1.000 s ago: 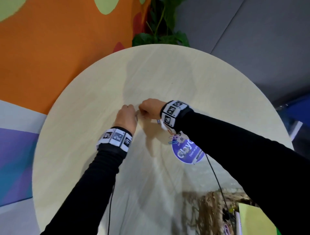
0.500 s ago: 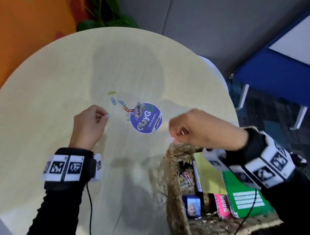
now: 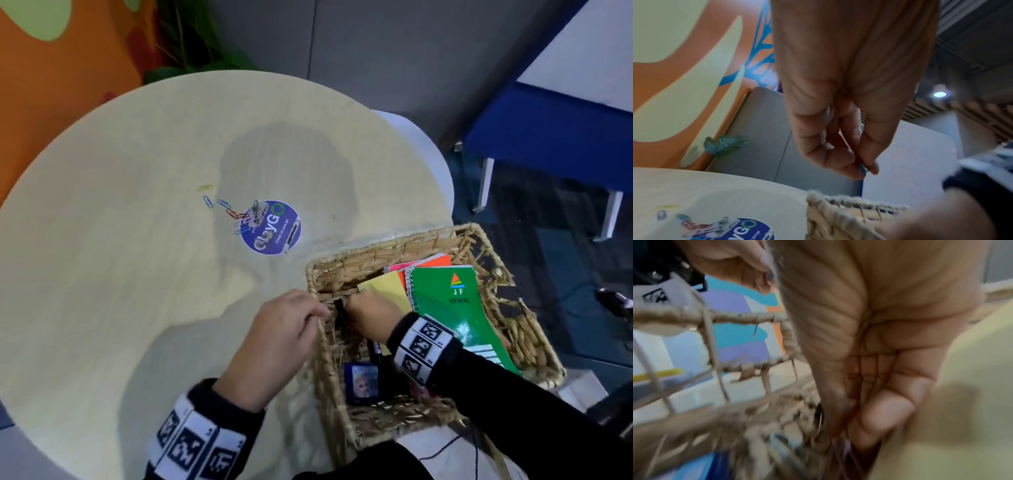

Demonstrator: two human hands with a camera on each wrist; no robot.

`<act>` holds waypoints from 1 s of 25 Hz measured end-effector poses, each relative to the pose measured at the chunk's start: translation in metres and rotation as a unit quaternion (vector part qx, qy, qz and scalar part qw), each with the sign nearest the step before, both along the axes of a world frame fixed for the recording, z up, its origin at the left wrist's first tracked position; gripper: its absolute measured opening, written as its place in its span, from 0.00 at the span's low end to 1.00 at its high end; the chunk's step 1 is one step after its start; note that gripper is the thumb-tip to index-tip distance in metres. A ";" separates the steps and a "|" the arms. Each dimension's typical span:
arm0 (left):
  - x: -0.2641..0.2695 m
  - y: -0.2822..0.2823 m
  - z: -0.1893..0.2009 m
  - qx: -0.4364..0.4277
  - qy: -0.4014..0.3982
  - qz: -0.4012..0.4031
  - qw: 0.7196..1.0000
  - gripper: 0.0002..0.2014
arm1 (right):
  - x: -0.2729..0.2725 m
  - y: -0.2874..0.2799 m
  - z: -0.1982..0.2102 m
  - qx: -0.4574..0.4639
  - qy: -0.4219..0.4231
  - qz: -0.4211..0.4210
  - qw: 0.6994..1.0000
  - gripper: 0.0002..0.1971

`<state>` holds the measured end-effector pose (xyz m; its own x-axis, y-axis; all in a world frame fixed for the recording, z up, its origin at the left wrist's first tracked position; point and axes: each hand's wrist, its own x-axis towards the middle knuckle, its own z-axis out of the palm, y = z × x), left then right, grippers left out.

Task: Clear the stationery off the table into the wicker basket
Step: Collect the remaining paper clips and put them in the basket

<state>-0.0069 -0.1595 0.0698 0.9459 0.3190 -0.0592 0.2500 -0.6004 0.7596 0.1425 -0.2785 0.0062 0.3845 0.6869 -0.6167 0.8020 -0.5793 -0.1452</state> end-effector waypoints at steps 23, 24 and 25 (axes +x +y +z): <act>0.048 0.019 -0.001 0.001 0.045 0.049 0.998 0.10 | 0.033 -0.037 0.094 0.296 0.051 -0.218 0.929 0.10; 0.045 0.046 -0.002 -0.012 0.036 0.119 0.992 0.10 | 0.037 -0.022 0.102 0.316 0.053 -0.204 0.925 0.07; 0.042 0.076 -0.006 -0.007 0.032 0.179 0.983 0.10 | 0.042 -0.001 0.109 0.332 0.053 -0.189 0.923 0.04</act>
<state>0.0355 -0.0836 0.0641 0.7676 0.6291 -0.1223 0.4915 -0.4553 0.7424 0.1845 -0.2799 0.1152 0.6354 0.7561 -0.1568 0.5220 -0.5702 -0.6344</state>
